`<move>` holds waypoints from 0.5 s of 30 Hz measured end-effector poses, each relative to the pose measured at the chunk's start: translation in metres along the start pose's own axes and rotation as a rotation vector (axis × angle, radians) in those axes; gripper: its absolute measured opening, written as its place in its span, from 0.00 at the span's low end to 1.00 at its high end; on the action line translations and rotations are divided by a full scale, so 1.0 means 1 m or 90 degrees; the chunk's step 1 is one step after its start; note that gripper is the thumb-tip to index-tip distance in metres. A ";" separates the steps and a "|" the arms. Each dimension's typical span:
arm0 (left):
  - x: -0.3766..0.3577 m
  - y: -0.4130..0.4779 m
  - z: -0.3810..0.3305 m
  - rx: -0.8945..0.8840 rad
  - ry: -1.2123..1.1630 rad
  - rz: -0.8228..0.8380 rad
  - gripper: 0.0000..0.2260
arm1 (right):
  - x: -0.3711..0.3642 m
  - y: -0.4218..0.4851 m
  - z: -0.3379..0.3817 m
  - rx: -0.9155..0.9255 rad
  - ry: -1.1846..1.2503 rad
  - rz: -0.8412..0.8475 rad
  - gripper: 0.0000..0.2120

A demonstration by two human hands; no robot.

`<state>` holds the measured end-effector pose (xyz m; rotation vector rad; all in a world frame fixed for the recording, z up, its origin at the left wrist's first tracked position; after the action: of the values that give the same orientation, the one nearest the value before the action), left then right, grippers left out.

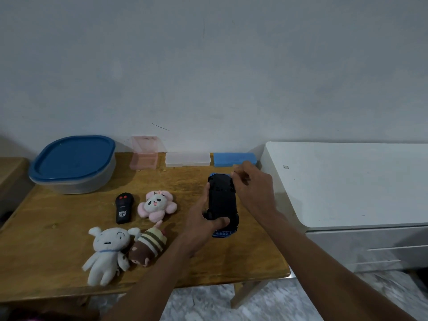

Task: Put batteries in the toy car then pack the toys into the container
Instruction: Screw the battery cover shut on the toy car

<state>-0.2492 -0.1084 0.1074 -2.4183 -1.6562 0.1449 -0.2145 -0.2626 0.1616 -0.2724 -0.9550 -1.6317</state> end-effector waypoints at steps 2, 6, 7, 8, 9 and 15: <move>-0.002 0.000 0.001 0.008 -0.005 0.003 0.47 | -0.001 0.000 -0.001 0.003 0.021 -0.003 0.07; -0.003 0.004 0.004 0.016 -0.003 0.012 0.48 | 0.000 0.002 0.001 -0.008 0.054 -0.016 0.03; -0.003 0.005 0.004 0.016 -0.004 0.013 0.48 | 0.000 0.003 0.000 -0.008 0.056 -0.018 0.03; -0.003 0.006 0.005 0.018 -0.005 0.014 0.48 | 0.000 0.003 -0.002 -0.006 0.059 -0.018 0.02; -0.003 0.007 0.005 0.020 -0.005 0.014 0.48 | 0.000 0.003 -0.003 -0.007 0.059 -0.016 0.03; -0.002 0.013 0.008 0.027 -0.019 0.019 0.47 | -0.002 0.007 -0.011 0.018 0.047 0.008 0.01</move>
<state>-0.2400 -0.1138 0.0968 -2.4219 -1.6139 0.2196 -0.2040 -0.2691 0.1567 -0.1974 -0.9174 -1.6054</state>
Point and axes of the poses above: each hand's wrist, its own y-axis towards the middle knuckle, its own x-axis out of the back of the hand, z = x × y, the point moved 1 cm from there along y, towards the middle knuckle, and after that the axes turned 7 degrees about z, right-handed, at the moved point
